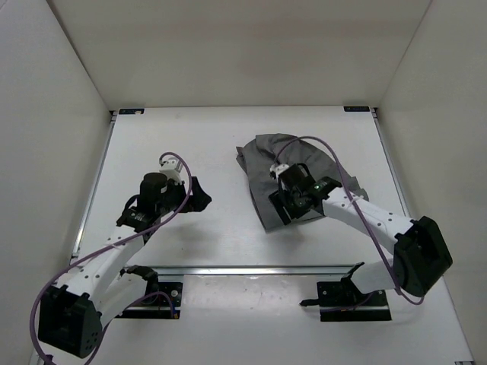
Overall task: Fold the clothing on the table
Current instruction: Flatten the skirt out
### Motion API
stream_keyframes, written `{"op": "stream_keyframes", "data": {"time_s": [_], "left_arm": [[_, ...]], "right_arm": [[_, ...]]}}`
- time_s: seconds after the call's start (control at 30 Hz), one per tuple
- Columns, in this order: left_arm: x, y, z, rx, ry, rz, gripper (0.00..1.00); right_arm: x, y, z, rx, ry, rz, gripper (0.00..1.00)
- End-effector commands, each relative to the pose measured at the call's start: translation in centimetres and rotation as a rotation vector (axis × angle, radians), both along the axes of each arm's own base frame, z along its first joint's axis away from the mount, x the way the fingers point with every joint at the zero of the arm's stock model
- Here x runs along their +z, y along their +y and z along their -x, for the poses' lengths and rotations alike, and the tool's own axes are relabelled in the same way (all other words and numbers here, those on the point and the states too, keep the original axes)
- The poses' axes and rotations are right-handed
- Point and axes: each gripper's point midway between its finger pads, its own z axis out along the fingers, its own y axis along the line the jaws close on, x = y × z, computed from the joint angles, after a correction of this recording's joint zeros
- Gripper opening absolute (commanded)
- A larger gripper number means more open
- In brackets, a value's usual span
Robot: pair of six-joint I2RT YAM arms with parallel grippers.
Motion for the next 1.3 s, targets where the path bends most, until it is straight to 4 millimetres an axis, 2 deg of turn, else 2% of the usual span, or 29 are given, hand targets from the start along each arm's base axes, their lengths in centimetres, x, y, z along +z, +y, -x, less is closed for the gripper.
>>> {"op": "stream_keyframes", "data": {"time_s": [0.0, 0.07, 0.1, 0.13, 0.2, 0.33, 0.4, 0.5, 0.63, 0.73, 0.87, 1.03, 1.1, 1.27], "left_arm": [[2.6, -0.3, -0.5, -0.005, -0.123, 0.009, 0.99], [2.3, 0.5, -0.4, 0.012, -0.125, 0.022, 0.99], [2.6, 0.4, -0.5, 0.010, -0.132, 0.038, 0.99], [2.6, 0.4, -0.3, 0.012, -0.131, 0.041, 0.99], [2.6, 0.5, -0.3, 0.014, -0.132, 0.048, 0.99], [2.3, 0.1, -0.2, 0.005, -0.123, 0.054, 0.99], [2.6, 0.0, -0.2, 0.000, -0.125, 0.055, 0.99], [2.8, 0.1, -0.4, 0.009, -0.132, 0.056, 0.98], [2.8, 0.1, -0.4, 0.013, -0.122, 0.055, 0.98], [3.4, 0.2, -0.7, 0.025, -0.133, 0.057, 0.99], [3.9, 0.4, -0.9, 0.038, -0.154, 0.067, 0.98], [3.6, 0.6, -0.8, 0.048, -0.152, 0.066, 0.99], [3.5, 0.7, -0.9, 0.052, -0.155, 0.064, 0.98], [3.1, 0.9, -0.8, 0.060, -0.149, 0.065, 0.99]], "right_arm": [[-0.5, -0.5, 1.6, 0.073, -0.031, 0.011, 0.65], [-0.6, -0.4, 2.4, 0.143, -0.051, 0.020, 0.65], [-1.4, -0.5, 3.0, 0.186, -0.056, 0.042, 0.66], [-0.8, -0.1, 2.5, 0.193, -0.100, 0.019, 0.66], [-1.1, 0.1, 2.7, 0.274, -0.135, 0.031, 0.65], [-1.2, 1.7, 2.7, 0.402, -0.201, 0.037, 0.65], [-1.9, 2.9, 3.7, 0.488, -0.219, 0.059, 0.65], [-3.1, 4.3, 4.1, 0.560, -0.248, 0.073, 0.65], [-3.6, 5.8, 3.4, 0.601, -0.325, 0.120, 0.64], [-5.2, 5.4, 2.7, 0.602, -0.336, 0.175, 0.63], [-5.8, 6.3, 2.7, 0.631, -0.385, 0.191, 0.61], [-6.7, 6.1, 2.7, 0.628, -0.406, 0.202, 0.57], [-6.8, 6.8, 2.8, 0.640, -0.423, 0.184, 0.54], [-8.2, 6.5, 2.4, 0.628, -0.405, 0.218, 0.52]]}}
